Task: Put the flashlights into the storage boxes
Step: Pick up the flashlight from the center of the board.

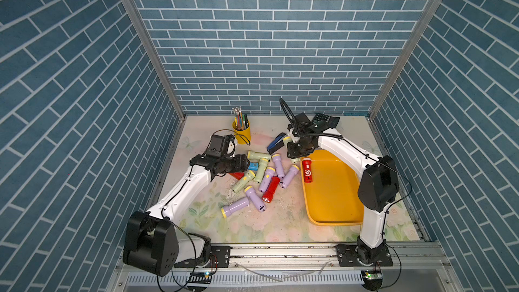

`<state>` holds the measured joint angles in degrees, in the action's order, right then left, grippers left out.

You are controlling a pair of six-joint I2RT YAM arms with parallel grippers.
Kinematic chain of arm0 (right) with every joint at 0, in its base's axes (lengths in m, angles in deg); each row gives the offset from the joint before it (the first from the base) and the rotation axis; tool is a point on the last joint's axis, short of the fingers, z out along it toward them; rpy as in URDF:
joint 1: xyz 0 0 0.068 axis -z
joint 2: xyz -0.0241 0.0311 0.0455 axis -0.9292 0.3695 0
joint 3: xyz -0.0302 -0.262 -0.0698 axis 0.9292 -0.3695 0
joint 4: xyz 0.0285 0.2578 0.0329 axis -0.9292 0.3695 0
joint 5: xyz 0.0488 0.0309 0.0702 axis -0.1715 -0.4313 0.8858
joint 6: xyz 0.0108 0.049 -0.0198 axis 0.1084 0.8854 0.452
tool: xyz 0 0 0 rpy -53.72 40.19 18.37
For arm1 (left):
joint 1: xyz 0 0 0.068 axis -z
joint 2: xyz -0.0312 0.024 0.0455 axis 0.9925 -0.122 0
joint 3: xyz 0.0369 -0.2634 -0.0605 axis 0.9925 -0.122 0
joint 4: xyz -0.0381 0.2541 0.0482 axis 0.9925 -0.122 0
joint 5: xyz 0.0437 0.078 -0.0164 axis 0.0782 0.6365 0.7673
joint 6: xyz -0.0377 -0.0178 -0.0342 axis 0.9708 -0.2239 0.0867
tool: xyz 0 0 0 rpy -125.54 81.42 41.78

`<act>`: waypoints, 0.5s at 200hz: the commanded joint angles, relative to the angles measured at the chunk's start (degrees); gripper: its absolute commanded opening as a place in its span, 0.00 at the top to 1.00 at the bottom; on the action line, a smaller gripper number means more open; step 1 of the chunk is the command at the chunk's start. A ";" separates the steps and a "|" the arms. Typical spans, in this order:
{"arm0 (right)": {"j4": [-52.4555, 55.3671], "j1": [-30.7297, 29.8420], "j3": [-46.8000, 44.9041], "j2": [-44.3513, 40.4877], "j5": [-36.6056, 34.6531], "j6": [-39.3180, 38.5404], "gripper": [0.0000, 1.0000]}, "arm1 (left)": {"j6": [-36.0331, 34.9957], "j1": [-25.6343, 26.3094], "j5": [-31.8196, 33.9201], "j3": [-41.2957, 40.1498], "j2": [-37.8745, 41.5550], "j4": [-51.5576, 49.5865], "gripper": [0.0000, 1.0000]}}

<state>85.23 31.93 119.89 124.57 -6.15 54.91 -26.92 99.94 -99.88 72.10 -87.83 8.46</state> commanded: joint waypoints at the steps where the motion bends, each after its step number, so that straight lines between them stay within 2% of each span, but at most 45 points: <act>1: -0.77 0.80 -2.41 -5.06 1.19 1.70 0.64 | -0.63 1.89 1.31 2.94 -0.67 0.12 0.26; 47: 0.19 4.84 -6.93 -11.61 2.98 1.77 0.64 | -0.63 7.44 3.81 7.22 -4.41 1.69 0.26; 100: -0.23 12.84 -16.32 -19.32 5.09 1.43 0.64 | -1.06 15.03 4.47 14.42 -12.84 3.97 0.26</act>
<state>84.55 42.12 107.32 108.62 -2.54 55.13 -27.01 111.99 -96.01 83.10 -97.60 10.54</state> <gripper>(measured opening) 0.401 0.739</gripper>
